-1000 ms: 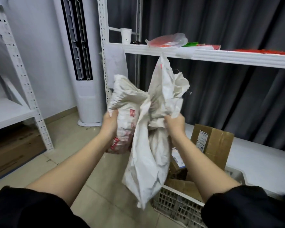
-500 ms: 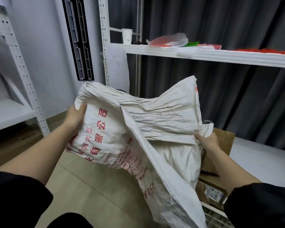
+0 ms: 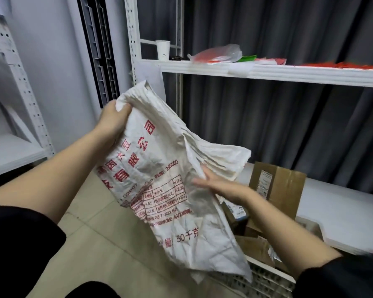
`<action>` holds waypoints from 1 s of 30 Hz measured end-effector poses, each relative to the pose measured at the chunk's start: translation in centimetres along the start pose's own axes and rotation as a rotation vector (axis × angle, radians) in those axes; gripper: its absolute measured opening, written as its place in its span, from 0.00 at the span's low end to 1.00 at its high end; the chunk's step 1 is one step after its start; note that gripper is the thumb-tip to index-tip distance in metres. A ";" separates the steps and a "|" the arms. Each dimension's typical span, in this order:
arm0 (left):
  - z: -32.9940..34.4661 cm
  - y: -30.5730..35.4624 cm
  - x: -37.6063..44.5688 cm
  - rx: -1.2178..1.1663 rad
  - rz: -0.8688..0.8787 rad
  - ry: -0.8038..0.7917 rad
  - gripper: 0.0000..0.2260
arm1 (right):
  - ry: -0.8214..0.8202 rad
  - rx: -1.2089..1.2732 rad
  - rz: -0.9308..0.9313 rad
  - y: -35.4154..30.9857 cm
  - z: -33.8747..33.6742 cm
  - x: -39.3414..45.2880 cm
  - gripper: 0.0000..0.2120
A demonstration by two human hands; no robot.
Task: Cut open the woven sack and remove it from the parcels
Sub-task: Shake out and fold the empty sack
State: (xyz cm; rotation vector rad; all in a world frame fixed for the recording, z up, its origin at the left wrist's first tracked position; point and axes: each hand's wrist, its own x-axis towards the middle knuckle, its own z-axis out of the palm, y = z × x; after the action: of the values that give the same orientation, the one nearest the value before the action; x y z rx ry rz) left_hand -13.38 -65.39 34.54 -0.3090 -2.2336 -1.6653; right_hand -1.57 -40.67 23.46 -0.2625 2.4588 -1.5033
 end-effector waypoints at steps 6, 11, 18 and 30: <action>-2.2 0.4 0.2 0.039 0.075 -0.070 0.11 | 0.334 -0.390 0.026 2.3 -2.4 1.0 0.11; -4.4 0.9 0.0 0.110 0.075 -0.220 0.09 | 0.728 -0.758 0.166 2.0 -5.3 0.5 0.08; -3.8 2.7 -1.1 -0.091 -0.059 -0.491 0.10 | 0.419 -0.200 -0.064 1.1 -2.7 2.8 0.55; -4.1 4.2 -3.5 -0.529 -0.218 -0.783 0.28 | -0.214 0.162 -0.036 -1.5 1.3 3.4 0.46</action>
State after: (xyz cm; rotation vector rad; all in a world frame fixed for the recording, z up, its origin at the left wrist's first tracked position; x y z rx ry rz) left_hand -8.03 -67.97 37.88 -1.0310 -2.3109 -2.5849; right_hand -4.36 -43.40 23.85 -0.4148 2.1658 -1.5882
